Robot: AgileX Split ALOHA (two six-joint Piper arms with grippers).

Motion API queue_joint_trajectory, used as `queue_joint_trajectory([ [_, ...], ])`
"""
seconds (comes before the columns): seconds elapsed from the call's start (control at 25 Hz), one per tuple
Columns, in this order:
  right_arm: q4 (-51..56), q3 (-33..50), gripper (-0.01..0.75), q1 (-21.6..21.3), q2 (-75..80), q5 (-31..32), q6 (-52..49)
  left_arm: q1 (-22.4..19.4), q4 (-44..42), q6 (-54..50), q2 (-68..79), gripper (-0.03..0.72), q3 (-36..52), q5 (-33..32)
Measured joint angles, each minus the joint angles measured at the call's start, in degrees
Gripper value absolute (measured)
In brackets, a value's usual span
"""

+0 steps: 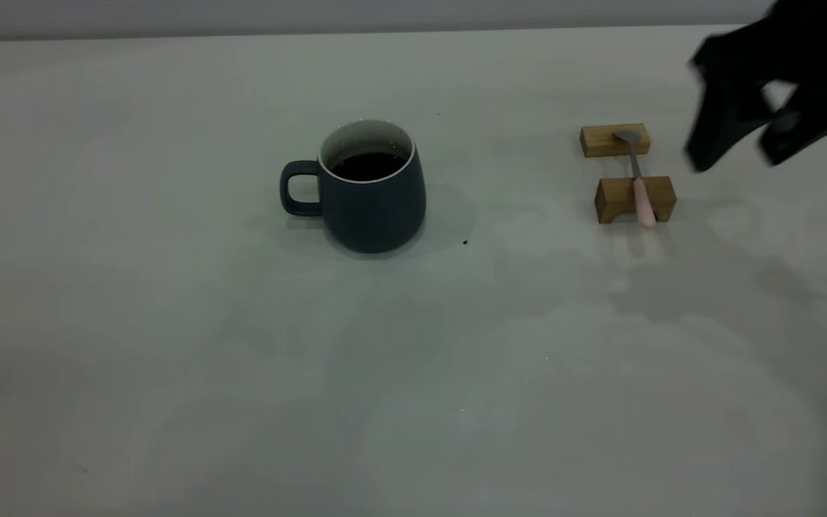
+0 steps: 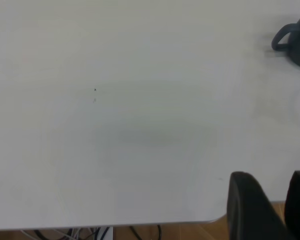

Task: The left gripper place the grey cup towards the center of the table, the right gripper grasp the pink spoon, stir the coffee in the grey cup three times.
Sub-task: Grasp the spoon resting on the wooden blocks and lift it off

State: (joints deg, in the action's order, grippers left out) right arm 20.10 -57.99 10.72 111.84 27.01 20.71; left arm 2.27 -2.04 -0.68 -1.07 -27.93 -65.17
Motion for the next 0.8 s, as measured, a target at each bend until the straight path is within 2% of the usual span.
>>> queue_joint_trajectory([
  [0.28,0.0,-8.95,0.632,1.33,13.91,0.27,0.69,0.0,0.0,0.0,0.0,0.249,0.0,0.0],
  [0.64,0.07,-17.0,0.63,1.33,21.56,0.82,2.27,0.0,0.0,0.0,0.0,0.248,0.0,0.0],
  [0.8,-0.72,-18.63,0.605,1.33,23.18,0.99,2.27,0.0,0.0,0.0,0.0,0.249,0.0,0.0],
])
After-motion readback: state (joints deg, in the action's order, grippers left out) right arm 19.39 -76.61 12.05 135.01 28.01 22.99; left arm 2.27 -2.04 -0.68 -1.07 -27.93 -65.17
